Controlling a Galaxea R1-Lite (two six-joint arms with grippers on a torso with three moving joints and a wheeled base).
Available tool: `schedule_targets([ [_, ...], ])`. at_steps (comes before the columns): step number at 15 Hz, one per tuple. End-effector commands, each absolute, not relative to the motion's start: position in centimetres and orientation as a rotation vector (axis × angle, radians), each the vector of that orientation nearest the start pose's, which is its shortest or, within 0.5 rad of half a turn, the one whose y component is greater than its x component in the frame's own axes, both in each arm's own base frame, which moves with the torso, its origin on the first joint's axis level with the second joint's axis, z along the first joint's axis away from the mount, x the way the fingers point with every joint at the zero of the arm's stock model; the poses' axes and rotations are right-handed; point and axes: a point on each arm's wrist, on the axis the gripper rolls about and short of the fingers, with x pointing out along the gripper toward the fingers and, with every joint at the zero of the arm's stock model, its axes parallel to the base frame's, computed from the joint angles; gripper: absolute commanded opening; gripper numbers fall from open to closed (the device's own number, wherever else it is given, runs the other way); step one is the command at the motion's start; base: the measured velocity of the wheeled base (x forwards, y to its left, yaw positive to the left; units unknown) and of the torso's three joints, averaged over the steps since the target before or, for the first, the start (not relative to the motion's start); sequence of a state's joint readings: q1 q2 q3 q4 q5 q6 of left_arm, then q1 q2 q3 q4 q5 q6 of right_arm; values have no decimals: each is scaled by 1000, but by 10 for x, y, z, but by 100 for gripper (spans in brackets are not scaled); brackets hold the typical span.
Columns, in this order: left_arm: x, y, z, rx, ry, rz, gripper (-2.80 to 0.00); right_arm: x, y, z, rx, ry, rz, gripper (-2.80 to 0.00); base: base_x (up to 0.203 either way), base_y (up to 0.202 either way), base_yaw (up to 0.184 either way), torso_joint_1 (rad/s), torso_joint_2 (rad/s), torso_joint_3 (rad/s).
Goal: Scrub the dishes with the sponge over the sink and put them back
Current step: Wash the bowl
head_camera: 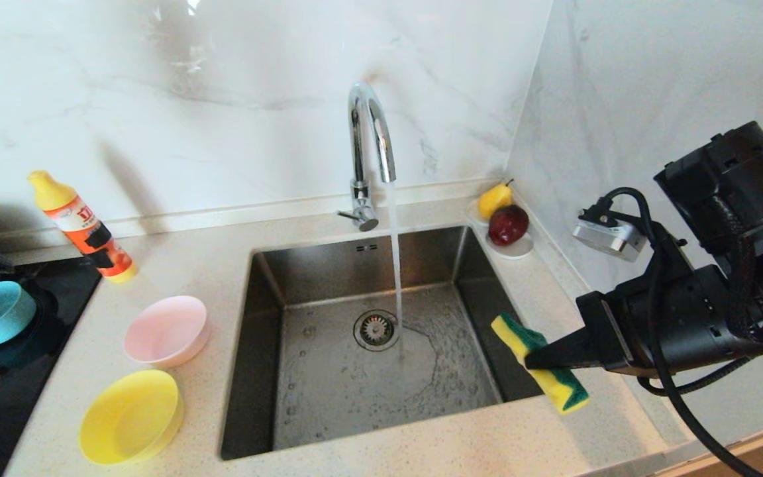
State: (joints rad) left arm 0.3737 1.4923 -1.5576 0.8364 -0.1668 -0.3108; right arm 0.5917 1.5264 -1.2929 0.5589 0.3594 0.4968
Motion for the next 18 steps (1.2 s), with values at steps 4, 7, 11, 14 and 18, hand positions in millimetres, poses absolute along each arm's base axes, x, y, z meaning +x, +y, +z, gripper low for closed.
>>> schedule_targets([
  [4, 224, 63, 275, -442, 893, 301, 0, 199, 143, 259, 342, 1027, 671, -280, 0, 0, 0, 0, 0, 0],
  [7, 248, 71, 261, -422, 901, 340, 0, 200, 144, 259, 341, 1028, 669, -280, 0, 0, 0, 0, 0, 0],
  [11, 276, 78, 234, -431, 986, 347, 0, 198, 142, 260, 342, 1023, 670, -280, 0, 0, 0, 0, 0, 0],
  [14, 305, 87, 206, -418, 1012, 395, 0, 195, 141, 263, 343, 1012, 674, -280, 0, 0, 0, 0, 0, 0],
  [18, 335, 92, 181, -400, 1022, 415, 0, 191, 138, 267, 346, 1000, 679, -280, 0, 0, 0, 0, 0, 0],
])
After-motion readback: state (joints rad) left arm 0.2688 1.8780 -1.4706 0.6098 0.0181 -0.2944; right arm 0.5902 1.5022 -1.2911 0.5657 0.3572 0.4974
